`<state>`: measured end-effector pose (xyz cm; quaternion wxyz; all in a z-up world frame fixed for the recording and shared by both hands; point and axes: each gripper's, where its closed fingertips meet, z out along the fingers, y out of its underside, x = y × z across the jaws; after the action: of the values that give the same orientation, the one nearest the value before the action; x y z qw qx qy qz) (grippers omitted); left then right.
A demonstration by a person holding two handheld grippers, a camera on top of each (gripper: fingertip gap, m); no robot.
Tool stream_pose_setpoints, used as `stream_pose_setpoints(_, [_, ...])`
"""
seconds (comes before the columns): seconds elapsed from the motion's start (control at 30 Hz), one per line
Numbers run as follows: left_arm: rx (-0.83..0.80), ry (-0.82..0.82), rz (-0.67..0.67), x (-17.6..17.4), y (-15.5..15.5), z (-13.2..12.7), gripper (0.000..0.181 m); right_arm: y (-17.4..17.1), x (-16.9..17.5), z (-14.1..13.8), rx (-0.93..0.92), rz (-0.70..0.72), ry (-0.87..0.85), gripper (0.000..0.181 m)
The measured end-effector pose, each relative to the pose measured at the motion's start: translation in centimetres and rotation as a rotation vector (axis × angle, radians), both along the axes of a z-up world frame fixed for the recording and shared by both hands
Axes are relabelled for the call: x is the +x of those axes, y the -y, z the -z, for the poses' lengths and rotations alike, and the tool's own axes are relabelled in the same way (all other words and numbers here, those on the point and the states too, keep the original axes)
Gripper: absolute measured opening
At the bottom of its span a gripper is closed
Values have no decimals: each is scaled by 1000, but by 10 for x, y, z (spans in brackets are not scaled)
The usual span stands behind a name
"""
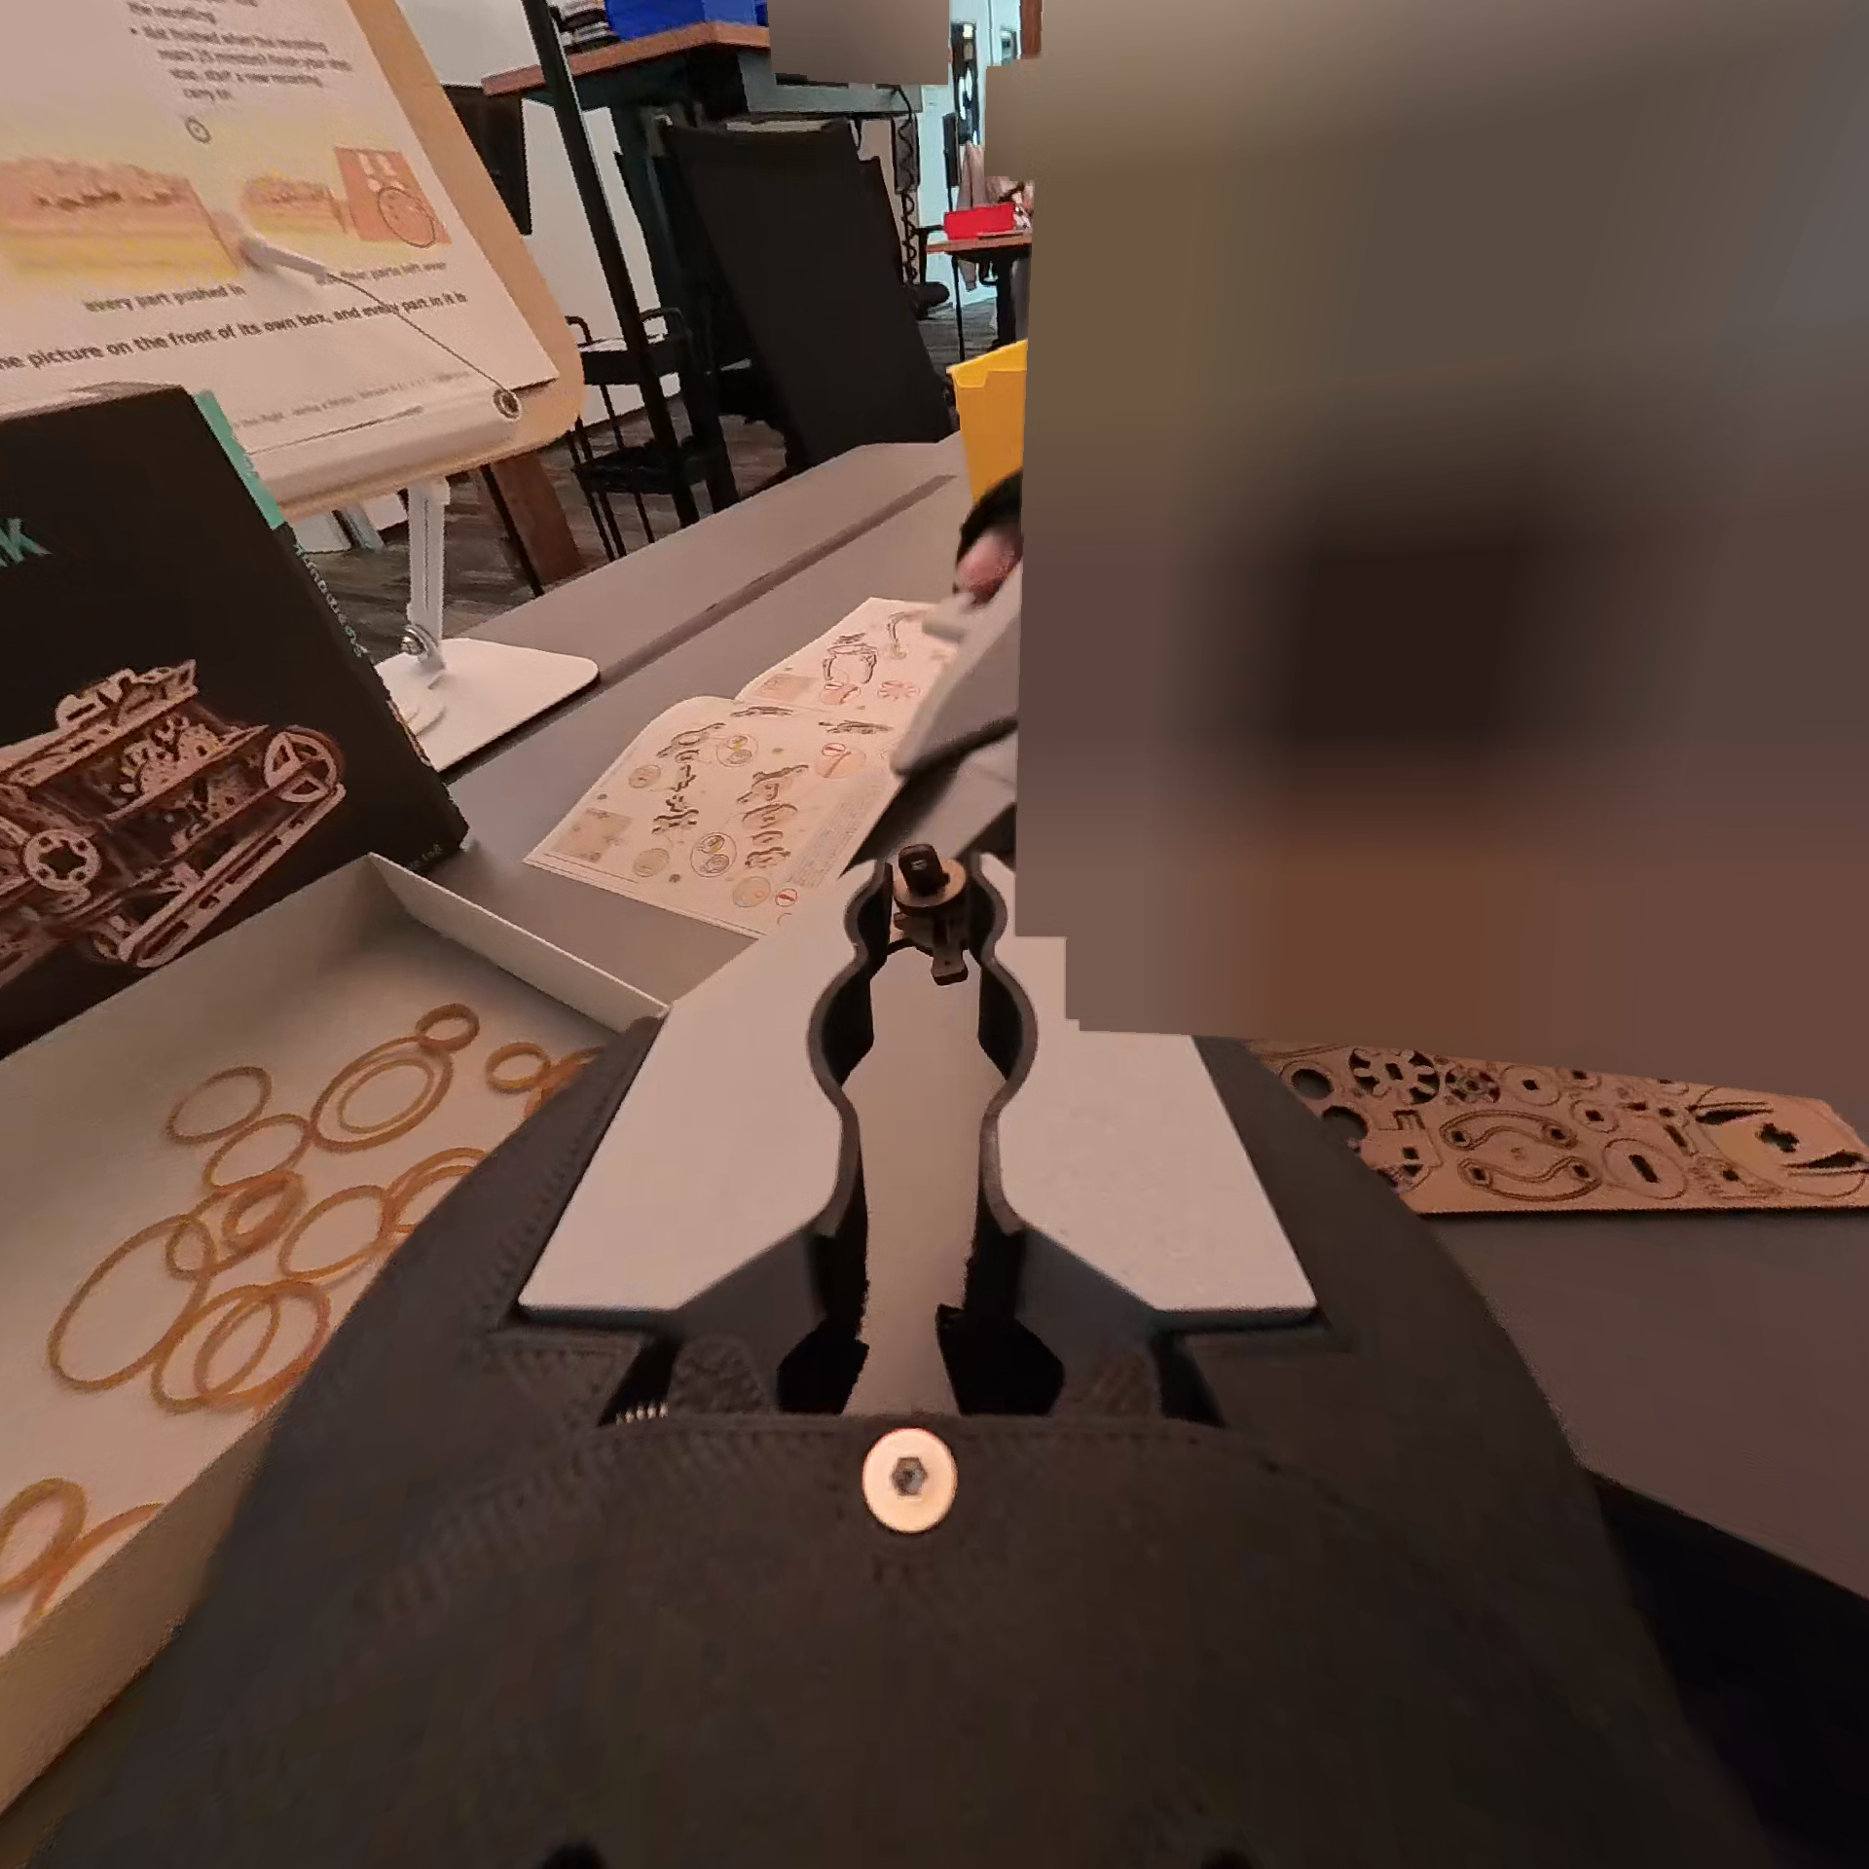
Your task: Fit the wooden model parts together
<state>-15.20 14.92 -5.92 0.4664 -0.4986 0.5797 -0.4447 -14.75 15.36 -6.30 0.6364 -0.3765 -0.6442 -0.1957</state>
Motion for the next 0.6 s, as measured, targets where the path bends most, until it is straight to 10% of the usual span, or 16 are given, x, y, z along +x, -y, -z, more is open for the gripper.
stream_pose_setpoints(0.03, [27, -9, 7, 0, 0, 2, 12, 0, 7, -3, -14, 10, -3, 25])
stream_pose_setpoints(0.23, [357, -213, 115, 12, 13, 51, 12, 6, 98, -5, -492, 310, -164, 22])
stream_pose_setpoints(0.43, [315, -291, 135, 32, 4, 68, 12, 82, 224, 59, -1134, 801, -344, 35])
stream_pose_setpoints(0.6, [293, -293, 120, 33, -2, 67, 12, 113, 221, 98, -1282, 697, -228, 25])
